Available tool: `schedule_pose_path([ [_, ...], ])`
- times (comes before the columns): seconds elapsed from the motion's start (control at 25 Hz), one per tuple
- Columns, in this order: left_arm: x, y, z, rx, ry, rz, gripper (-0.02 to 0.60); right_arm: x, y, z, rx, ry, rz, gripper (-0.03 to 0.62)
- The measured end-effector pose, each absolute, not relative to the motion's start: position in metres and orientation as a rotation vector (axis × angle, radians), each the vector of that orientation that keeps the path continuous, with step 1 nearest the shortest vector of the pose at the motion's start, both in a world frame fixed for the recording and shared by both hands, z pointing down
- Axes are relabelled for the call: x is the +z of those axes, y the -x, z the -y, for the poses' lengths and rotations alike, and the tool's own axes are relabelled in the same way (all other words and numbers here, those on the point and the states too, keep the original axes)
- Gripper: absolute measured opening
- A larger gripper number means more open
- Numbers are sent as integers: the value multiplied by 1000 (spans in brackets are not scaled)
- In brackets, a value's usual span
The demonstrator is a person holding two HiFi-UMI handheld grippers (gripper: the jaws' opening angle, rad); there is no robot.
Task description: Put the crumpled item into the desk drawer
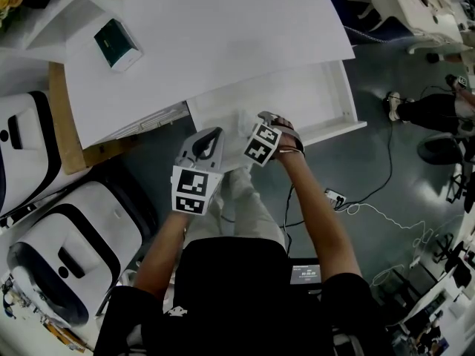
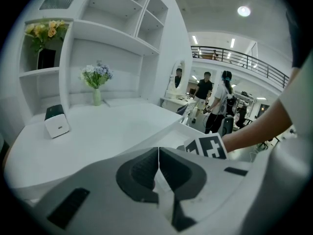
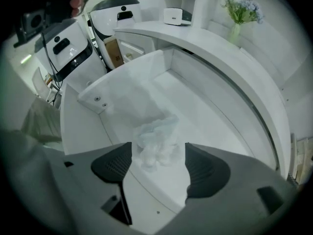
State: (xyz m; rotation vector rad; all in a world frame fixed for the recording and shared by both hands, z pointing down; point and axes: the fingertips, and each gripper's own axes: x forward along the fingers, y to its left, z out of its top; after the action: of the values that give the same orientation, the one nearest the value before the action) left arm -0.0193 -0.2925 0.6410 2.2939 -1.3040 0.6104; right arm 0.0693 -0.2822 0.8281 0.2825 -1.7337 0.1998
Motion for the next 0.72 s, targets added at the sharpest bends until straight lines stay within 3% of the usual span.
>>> schedule_pose_path([
  [0.24,633,17,291,615,-2316,1305,8,819,-74,278,187,-287,1725,315],
  [0.56,617,20,285,603,-2337,1318,8,782,-72,286,166,-416,1785,178],
  [0.72,602,20,282,595,-2366,1322,6,759,-74,286,150,-473,1798,149],
])
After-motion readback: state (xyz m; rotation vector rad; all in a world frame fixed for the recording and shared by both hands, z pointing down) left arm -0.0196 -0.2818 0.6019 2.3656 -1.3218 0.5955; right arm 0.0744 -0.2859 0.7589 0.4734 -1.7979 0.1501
